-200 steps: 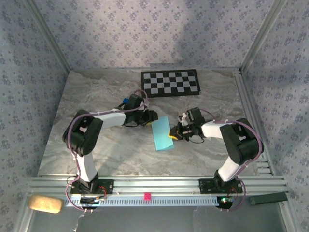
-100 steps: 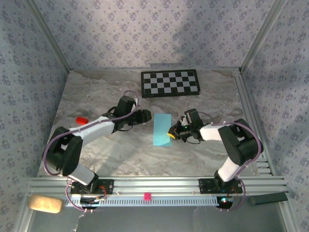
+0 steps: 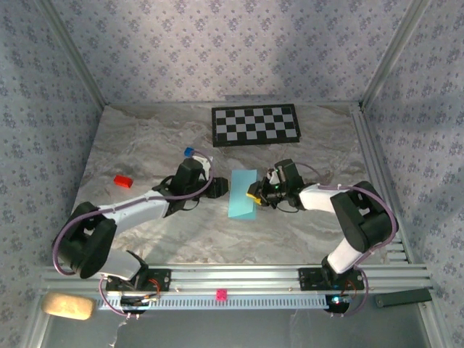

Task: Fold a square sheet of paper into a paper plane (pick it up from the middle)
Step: Fold the triangle a second time at the center of the table.

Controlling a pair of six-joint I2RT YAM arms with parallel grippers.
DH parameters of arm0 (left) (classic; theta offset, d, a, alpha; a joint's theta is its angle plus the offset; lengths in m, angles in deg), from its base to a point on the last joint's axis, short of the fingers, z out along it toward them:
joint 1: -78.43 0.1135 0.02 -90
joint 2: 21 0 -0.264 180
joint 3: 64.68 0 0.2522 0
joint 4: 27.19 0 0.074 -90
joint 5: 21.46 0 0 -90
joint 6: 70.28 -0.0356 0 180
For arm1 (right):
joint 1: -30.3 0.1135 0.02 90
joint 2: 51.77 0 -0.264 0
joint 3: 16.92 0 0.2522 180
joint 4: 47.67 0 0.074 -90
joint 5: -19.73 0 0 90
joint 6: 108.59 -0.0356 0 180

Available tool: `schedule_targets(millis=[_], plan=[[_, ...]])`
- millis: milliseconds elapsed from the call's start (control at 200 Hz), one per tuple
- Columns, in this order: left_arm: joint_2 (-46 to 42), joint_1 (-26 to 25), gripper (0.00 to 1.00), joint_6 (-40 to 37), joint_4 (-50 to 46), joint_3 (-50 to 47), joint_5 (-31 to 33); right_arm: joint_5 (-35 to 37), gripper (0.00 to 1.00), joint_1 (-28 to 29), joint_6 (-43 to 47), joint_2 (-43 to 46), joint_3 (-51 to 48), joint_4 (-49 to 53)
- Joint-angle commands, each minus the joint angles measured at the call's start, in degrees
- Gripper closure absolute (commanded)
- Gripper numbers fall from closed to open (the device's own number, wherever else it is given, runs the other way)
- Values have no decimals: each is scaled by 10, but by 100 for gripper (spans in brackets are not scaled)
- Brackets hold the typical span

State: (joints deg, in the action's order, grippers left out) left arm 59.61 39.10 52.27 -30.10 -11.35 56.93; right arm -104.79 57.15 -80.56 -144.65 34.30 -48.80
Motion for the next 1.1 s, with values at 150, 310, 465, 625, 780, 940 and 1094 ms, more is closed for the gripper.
schedule_targets(millis=[150,310,465,625,780,940,1094], plan=[[-26,-66,56,-128,57,-15,17,-25,82,-13,46,-31,27,39],[-16,-147,54,-214,23,-13,106,-29,87,-16,46,-31,27,38],[10,-230,51,-277,8,-7,218,-30,88,-20,44,-29,26,38],[57,-289,48,-334,-12,13,302,-30,87,-22,43,-30,25,38],[97,-316,46,-357,-8,32,350,-30,87,-22,41,-29,27,39],[126,-321,45,-365,0,48,378,-30,87,-23,40,-28,26,40],[141,-322,46,-369,17,52,390,-29,87,-24,39,-28,26,40]])
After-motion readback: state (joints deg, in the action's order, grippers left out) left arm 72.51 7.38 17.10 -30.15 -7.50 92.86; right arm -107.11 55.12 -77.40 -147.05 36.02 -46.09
